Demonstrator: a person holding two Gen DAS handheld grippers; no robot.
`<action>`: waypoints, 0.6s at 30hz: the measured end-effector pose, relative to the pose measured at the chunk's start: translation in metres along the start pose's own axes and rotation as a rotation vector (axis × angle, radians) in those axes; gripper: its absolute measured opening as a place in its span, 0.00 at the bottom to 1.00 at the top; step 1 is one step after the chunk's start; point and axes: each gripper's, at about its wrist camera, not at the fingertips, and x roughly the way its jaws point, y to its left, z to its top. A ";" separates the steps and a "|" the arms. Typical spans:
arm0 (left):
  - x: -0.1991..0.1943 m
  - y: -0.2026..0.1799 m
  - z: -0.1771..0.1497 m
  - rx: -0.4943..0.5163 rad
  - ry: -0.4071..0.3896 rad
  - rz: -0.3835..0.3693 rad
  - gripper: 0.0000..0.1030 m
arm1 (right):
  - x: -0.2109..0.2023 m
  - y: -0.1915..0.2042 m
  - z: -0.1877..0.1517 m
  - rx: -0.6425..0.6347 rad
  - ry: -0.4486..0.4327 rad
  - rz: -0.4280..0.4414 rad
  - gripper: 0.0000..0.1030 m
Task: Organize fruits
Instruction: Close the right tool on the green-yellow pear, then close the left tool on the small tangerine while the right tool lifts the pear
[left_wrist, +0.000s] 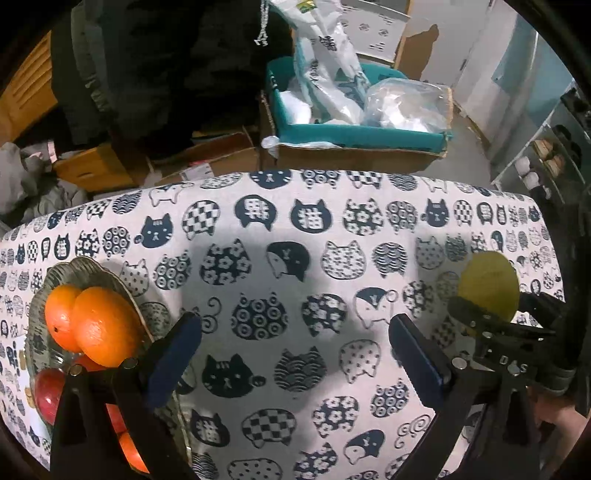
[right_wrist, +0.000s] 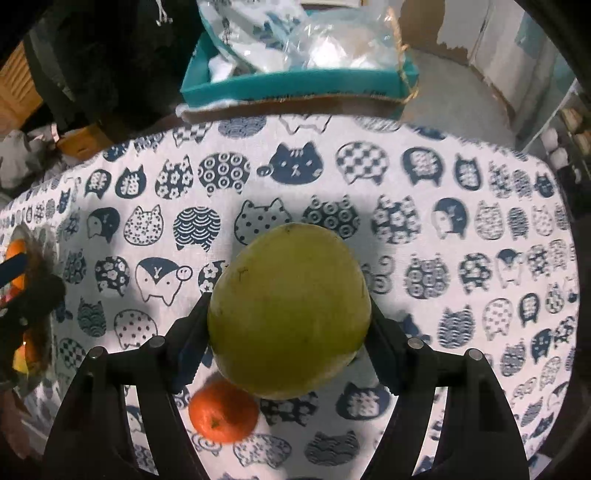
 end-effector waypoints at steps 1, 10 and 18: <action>0.000 -0.004 -0.001 0.002 0.003 -0.008 0.99 | -0.005 -0.002 -0.002 0.002 -0.008 -0.002 0.73; 0.002 -0.039 -0.015 0.047 0.030 -0.056 0.99 | -0.035 -0.027 -0.027 0.024 -0.044 -0.031 0.73; 0.007 -0.075 -0.031 0.113 0.055 -0.076 0.99 | -0.050 -0.049 -0.054 0.041 -0.057 -0.057 0.73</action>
